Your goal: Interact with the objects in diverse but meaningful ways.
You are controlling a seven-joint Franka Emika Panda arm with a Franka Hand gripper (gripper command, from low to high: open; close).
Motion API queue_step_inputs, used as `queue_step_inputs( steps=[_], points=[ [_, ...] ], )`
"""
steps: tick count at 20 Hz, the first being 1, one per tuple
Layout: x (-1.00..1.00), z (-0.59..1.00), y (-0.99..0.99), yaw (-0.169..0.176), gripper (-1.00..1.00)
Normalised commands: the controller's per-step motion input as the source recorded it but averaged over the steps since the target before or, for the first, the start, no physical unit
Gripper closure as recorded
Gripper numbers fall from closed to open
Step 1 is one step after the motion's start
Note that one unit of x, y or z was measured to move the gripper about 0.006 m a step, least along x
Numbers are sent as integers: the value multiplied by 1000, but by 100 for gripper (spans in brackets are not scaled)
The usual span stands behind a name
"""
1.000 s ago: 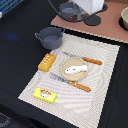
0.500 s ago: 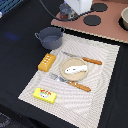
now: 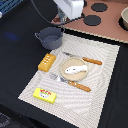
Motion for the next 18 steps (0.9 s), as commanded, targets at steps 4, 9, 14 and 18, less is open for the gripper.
queue_step_inputs(
  steps=[4, 9, 14, 18],
  points=[
    [-1000, -204, -396, 0, 100],
    [-955, -63, -425, 0, 100],
    [-387, 87, -572, -43, 100],
    [-19, 194, -566, -87, 100]
  ],
)
